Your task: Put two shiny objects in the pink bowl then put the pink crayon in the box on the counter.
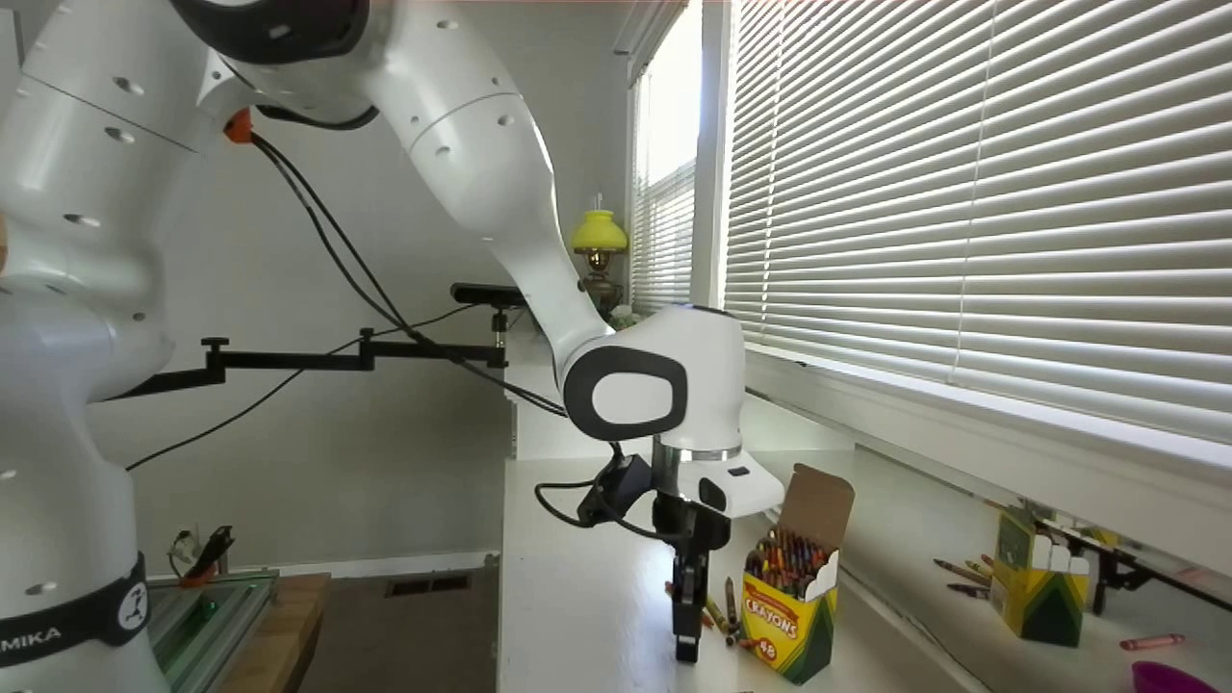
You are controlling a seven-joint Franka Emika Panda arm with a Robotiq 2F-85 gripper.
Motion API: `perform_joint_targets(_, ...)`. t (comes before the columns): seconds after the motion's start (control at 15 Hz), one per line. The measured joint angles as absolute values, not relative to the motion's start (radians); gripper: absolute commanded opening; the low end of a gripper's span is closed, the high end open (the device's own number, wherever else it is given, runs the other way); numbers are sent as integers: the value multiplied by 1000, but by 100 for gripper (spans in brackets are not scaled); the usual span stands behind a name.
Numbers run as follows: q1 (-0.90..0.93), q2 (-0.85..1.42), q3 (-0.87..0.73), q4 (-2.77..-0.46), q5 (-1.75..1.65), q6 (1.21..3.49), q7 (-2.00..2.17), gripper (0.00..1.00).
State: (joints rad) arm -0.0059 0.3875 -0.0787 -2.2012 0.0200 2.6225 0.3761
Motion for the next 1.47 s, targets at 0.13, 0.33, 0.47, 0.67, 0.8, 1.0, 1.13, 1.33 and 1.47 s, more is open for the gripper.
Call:
perform_joint_targets(0.13, -5, 377, -79, -2199, 20, 2620, 376, 6)
perform_joint_targets(0.33, -2, 326, -96, -2198, 18, 2599, 376, 6)
perform_joint_targets(0.47, -8, 277, -124, -2197, 18, 2568, 376, 6)
perform_joint_targets(0.67, -39, 225, -166, -2189, 19, 2510, 377, 6)
perform_joint_targets(0.8, -69, 212, -186, -2177, 21, 2478, 377, 6)
perform_joint_targets(1.0, -111, 213, -203, -2151, 36, 2458, 377, 6)
perform_joint_targets(1.13, -132, 227, -204, -2126, 64, 2457, 377, 6)
perform_joint_targets(1.33, -143, 266, -203, -2079, 119, 2457, 377, 6)
perform_joint_targets(1.47, -143, 295, -200, -2045, 139, 2457, 377, 6)
